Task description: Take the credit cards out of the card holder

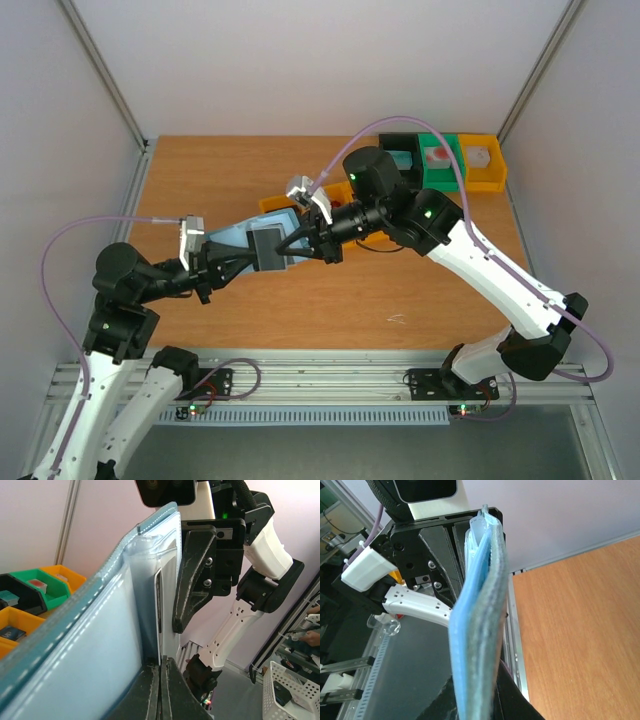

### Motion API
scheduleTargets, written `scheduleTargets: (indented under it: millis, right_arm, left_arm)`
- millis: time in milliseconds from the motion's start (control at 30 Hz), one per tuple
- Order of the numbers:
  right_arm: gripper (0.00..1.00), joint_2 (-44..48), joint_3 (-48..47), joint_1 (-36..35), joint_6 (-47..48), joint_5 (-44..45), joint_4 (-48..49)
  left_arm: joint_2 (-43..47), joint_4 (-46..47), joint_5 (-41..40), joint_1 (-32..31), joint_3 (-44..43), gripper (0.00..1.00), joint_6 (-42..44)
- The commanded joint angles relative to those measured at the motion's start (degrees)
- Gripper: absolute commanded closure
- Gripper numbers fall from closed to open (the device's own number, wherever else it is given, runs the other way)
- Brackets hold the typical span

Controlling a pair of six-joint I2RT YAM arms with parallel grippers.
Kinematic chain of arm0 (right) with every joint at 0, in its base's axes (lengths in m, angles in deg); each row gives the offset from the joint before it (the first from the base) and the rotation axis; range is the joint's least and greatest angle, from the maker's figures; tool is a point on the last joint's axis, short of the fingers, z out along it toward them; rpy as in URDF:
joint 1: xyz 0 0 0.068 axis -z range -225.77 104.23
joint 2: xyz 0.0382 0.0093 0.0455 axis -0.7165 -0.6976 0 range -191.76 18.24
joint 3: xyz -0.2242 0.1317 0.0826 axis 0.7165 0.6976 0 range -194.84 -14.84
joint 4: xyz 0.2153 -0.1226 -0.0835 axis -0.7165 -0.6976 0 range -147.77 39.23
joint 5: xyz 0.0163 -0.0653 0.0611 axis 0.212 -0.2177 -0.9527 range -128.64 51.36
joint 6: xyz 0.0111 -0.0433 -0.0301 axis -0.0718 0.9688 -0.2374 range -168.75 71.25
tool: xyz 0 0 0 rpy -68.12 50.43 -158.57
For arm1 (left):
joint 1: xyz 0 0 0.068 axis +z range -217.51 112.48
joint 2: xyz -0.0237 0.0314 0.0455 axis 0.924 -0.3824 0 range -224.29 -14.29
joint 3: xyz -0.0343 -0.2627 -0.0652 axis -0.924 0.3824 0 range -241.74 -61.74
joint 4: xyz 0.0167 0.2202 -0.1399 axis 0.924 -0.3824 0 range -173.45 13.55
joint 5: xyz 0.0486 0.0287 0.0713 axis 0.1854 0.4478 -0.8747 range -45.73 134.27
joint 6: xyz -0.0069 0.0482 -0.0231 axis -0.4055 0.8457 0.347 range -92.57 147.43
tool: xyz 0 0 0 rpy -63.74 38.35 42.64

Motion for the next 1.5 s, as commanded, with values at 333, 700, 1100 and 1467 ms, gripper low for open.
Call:
scheduleTargets:
  millis: [333,700,1100,1467]
  right_arm:
    - [0.99,6.5,3.3,10.8,2.5,-6.0,-5.6]
    - [0.99,-1.2,11.2,19.2,-10.8,6.3,-13.2]
    - [0.99,0.2,16.2,25.2,-17.0,19.1,-13.4]
    - [0.99,2.1,17.0,39.5,-12.9,10.9,-10.9]
  left_arm:
    - [0.4,-1.1,-1.0,1.0,0.1,1.00,0.9]
    - [2.7,-16.3,-27.7,0.2,-1.8,1.00,43.6]
    - [-20.0,-17.3,-64.8,-14.8,-4.3,1.00,87.7]
    - [-47.6,-5.5,-63.3,-16.6,-9.2,1.00,101.6]
